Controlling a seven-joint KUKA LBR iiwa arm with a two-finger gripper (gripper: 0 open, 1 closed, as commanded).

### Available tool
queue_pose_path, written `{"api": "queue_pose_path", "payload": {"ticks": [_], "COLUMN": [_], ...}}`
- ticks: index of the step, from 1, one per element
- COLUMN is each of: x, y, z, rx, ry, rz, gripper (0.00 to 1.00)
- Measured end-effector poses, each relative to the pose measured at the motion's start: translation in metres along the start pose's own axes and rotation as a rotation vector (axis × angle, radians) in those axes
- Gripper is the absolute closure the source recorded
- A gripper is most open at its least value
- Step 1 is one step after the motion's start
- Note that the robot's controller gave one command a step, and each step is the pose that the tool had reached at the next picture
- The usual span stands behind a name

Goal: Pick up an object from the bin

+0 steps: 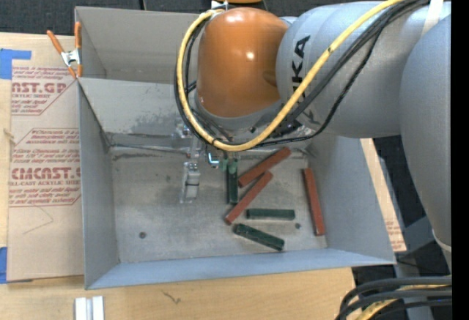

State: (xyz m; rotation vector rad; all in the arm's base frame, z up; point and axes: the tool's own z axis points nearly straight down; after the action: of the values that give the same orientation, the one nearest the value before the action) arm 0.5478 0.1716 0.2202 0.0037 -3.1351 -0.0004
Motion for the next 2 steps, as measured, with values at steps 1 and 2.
{"api": "queue_pose_path", "payload": {"ticks": [1,2], "x": [-0.002,-0.016], "y": [-0.001,-0.022], "z": [-0.005,0.056], "rx": [-0.001,-0.001], "ry": [-0.008,-0.012], "rz": [0.002,-0.101], "gripper": [0.00,0.00]}}
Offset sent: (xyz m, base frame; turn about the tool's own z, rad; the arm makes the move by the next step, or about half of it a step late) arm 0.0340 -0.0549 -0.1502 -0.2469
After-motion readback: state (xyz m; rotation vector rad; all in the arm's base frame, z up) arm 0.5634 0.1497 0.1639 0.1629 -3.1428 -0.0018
